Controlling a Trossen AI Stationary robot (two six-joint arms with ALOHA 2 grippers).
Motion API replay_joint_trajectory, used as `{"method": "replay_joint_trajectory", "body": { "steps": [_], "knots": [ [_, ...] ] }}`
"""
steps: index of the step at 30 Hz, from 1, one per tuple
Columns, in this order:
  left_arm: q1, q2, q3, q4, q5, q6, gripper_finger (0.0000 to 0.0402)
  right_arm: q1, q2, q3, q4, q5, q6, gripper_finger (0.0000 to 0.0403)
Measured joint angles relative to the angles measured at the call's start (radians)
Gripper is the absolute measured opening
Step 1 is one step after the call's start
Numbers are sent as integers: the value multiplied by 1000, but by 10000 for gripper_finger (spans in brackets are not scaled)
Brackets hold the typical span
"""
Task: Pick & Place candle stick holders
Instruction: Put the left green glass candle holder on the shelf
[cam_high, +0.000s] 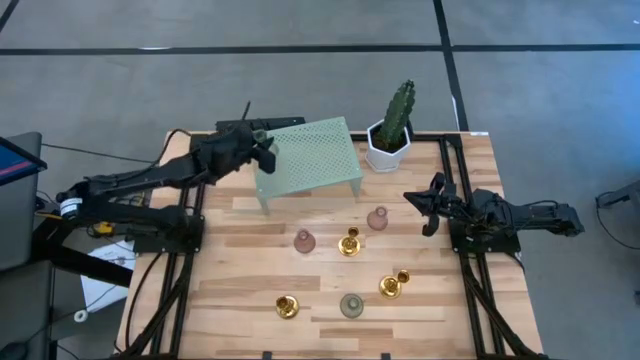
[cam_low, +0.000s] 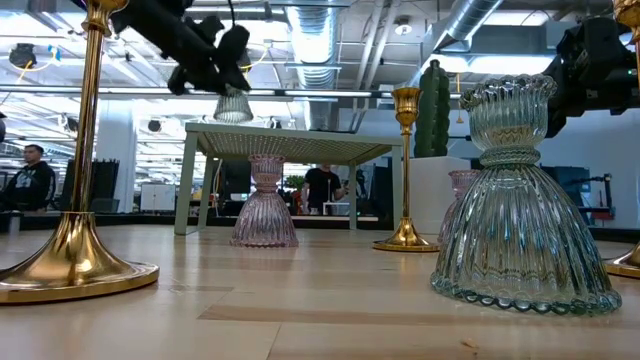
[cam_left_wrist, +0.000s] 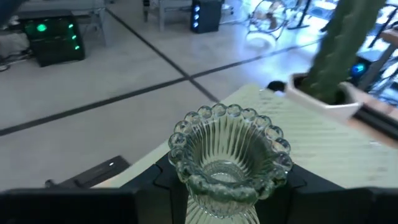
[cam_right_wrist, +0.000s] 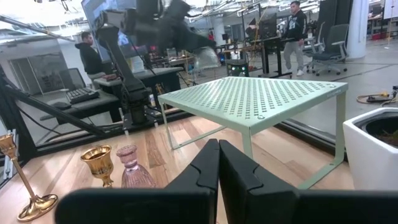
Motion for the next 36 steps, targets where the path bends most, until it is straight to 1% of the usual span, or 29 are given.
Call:
{"method": "replay_joint_trajectory", "body": {
  "steps": [8,18,26,30,36],
  "knots": [
    [66,81,0,16,1,20,131,2,0,0,0,0,0,0],
    [131,137,0,64,-1,21,131,2,0,0,0,-1,0,0],
    [134,194,2,106,-4,16,131,2,0,0,0,0,1,0],
    [134,198,2,115,1,22,133,2,0,0,0,-1,1,0],
    [134,198,2,111,10,22,150,2,0,0,0,-1,0,0]
  ]
}}
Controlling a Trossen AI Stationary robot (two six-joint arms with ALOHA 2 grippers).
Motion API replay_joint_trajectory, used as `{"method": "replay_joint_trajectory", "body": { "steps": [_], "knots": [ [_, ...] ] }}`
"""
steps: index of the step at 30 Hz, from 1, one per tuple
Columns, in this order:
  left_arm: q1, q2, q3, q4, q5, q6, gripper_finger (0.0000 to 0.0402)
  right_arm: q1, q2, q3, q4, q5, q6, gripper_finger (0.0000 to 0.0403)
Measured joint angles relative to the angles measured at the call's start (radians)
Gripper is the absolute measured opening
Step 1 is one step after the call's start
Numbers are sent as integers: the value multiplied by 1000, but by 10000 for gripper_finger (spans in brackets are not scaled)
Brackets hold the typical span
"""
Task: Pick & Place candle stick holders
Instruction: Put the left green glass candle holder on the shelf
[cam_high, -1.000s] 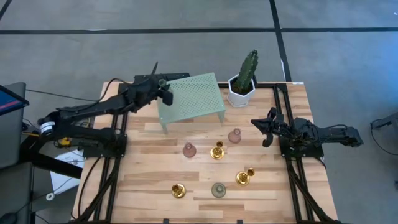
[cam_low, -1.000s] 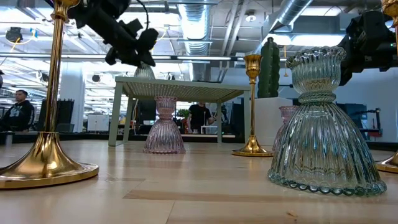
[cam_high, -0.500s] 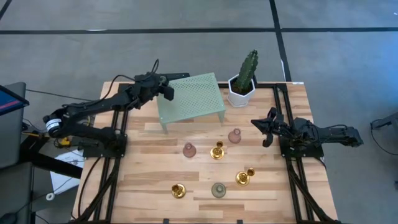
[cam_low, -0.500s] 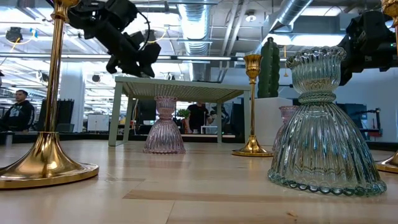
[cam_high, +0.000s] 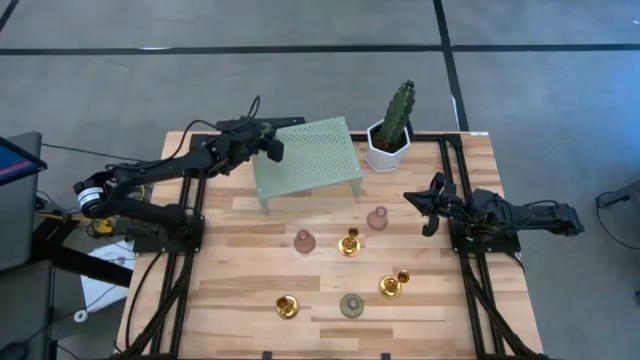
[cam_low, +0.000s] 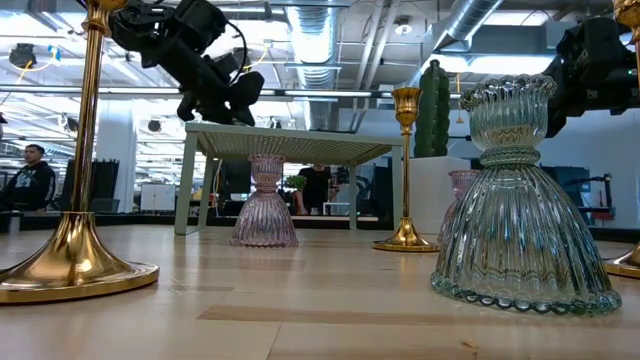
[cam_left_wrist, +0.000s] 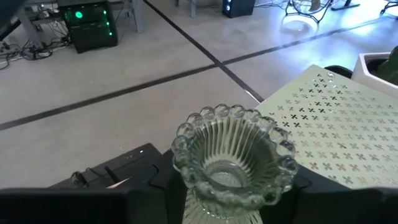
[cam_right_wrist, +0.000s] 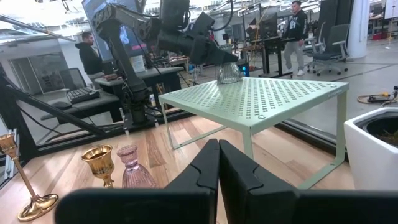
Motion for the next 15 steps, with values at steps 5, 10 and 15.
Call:
{"method": "replay_joint_trajectory", "body": {
  "steps": [5,10,15],
  "knots": [
    [0,0,-1,-3,1,6,160,0,0,0,0,0,0,0],
    [0,0,-1,-2,-5,8,162,0,0,0,0,0,0,0],
    [0,2,-3,-2,-8,10,187,0,0,0,0,0,0,0]
  ]
}}
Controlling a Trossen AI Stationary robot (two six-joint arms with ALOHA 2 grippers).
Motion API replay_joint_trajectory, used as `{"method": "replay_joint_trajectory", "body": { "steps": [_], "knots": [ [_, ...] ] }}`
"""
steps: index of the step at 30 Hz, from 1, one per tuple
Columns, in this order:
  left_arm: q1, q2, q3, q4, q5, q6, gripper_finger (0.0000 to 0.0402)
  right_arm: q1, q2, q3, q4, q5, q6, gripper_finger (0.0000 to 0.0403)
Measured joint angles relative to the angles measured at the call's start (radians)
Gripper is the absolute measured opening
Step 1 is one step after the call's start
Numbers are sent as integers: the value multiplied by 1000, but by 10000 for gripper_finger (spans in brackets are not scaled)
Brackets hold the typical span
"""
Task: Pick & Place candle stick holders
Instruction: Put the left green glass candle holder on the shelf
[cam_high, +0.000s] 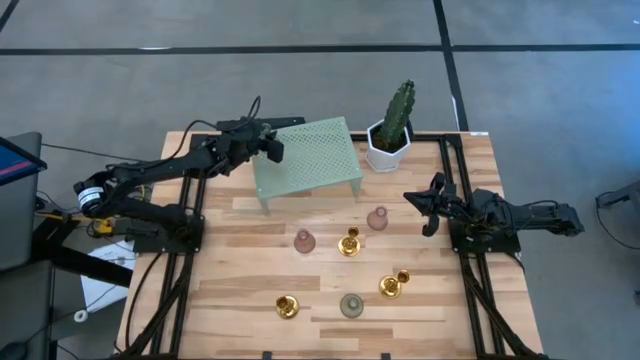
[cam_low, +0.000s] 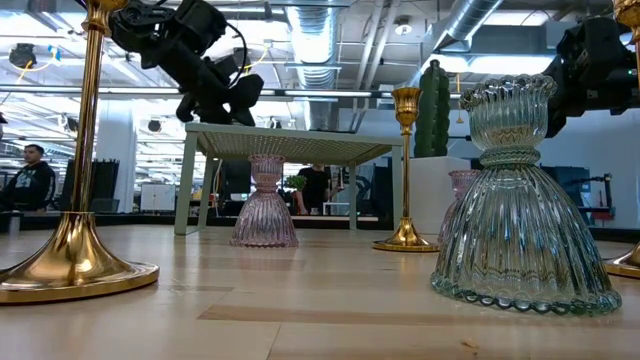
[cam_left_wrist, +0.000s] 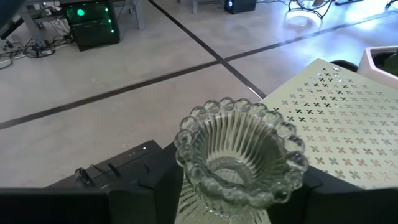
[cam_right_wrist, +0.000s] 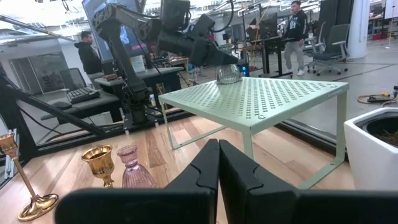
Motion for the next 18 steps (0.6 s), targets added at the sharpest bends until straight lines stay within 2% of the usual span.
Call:
{"method": "replay_joint_trajectory", "body": {
  "steps": [7,10,14,18],
  "knots": [
    [0,0,-1,5,0,0,261,0,0,0,0,0,0,0],
    [0,0,-1,6,33,0,289,0,0,0,0,0,0,0],
    [-4,-14,-1,9,63,3,311,0,0,0,0,0,-1,0],
    [-14,-69,-1,0,63,47,317,0,0,0,0,0,0,0]
  ]
}}
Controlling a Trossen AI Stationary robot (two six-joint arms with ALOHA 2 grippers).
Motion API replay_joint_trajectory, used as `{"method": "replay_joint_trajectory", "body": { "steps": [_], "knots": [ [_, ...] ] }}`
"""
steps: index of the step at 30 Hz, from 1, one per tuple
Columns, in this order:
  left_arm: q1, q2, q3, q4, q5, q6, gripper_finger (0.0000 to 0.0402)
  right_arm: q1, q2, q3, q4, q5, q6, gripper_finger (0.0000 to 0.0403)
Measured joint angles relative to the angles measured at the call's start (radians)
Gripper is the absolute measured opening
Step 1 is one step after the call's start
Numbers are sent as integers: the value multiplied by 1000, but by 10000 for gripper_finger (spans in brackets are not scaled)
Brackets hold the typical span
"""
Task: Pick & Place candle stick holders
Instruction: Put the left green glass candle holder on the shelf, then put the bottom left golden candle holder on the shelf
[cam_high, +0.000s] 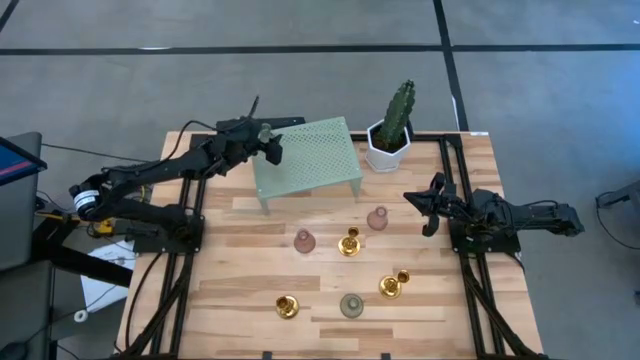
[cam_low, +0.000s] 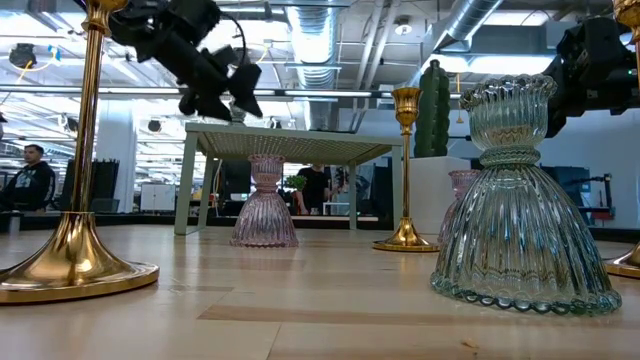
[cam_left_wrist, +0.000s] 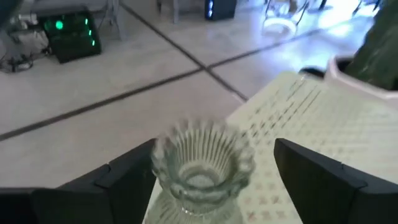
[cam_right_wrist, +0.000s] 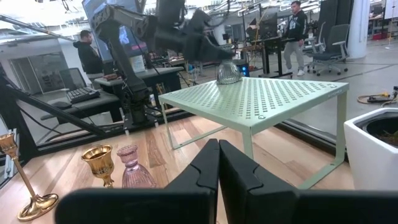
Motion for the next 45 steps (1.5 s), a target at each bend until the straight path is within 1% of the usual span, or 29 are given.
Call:
{"method": "replay_joint_trajectory", "body": {
  "steps": [2,5,8,11,13,17,19,22,27,29,31,33,36,38,45],
  "knots": [
    [-14,-36,0,-1,0,1,315,0,0,0,0,0,0,0],
    [-46,-101,0,-53,0,2,311,0,0,0,0,0,0,0],
    [-90,-176,0,-178,24,-6,307,0,0,0,0,0,0,0],
    [-147,-249,0,-307,71,-27,302,0,0,0,0,0,0,0],
    [-182,-294,0,-376,81,-27,298,0,0,0,0,0,0,0],
    [-227,-373,0,-446,66,-28,290,0,0,0,0,0,0,0],
    [-244,-402,0,-480,76,-33,286,0,0,0,0,0,0,0],
    [-268,-433,0,-517,175,-52,280,0,0,0,0,-1,0,0],
    [-298,-434,0,-545,440,-52,269,0,0,0,0,-1,0,0],
    [-310,-424,1,-545,525,-40,263,0,0,0,0,-1,0,0],
    [-320,-414,1,-545,586,-27,255,0,0,0,1,-1,0,0],
    [-336,-404,1,-545,620,-28,242,0,0,0,1,-1,0,0],
    [-385,-391,-4,-542,620,2,214,0,0,0,1,-1,3,0],
    [-431,-391,-21,-537,609,45,190,0,0,0,1,-1,4,0],
    [-621,-403,-92,-512,585,61,104,0,0,0,2,-2,4,0]
  ]
}}
